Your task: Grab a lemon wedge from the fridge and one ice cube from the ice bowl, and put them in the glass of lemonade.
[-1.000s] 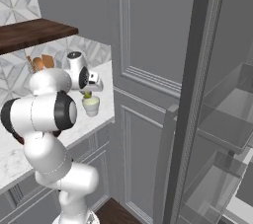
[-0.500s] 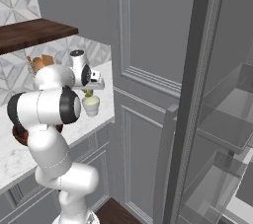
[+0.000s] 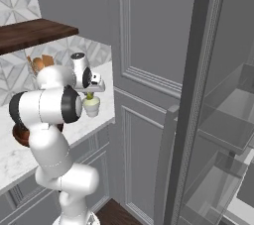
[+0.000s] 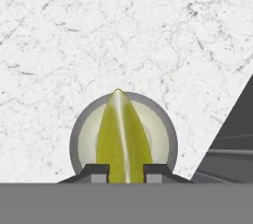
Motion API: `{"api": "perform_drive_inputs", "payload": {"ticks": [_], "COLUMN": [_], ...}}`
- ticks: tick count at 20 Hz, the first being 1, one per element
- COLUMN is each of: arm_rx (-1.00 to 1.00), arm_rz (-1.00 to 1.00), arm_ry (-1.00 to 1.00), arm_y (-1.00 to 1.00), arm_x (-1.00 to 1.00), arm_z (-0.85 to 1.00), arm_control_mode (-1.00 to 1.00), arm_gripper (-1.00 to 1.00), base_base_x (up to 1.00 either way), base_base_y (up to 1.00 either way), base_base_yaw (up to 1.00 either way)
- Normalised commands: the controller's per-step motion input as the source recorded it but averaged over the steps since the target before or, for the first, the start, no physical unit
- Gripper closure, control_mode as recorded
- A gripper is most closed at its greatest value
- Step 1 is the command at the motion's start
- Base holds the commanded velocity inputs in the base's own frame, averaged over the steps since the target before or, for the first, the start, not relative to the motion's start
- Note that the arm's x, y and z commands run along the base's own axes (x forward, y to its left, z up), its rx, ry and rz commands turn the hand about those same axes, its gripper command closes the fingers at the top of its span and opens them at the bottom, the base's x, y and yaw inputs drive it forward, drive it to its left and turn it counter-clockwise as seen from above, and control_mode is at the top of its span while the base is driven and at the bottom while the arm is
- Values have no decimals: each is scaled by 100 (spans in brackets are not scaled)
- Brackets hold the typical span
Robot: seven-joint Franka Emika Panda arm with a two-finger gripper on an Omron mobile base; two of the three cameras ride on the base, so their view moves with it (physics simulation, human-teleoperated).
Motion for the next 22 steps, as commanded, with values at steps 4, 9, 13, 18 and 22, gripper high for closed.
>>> {"api": "perform_drive_inputs", "payload": {"ticks": [4, 9, 13, 18, 22], "arm_rx": [0, 0, 0, 0, 6], "arm_rz": [0, 0, 0, 0, 0], "arm_ry": [0, 0, 0, -3, -12], "arm_y": [0, 0, 0, 0, 0], "arm_x": [0, 0, 0, -1, -23], "arm_z": [0, 0, 0, 2, 15], "arm_control_mode": [-100, -100, -100, -100, -100], "arm_gripper": [-100, -100, -100, -100, -100], "base_base_x": [0, 0, 0, 0, 0], "base_base_y": [0, 0, 0, 0, 0], "base_base_yaw": [0, 0, 0, 0, 0]}}
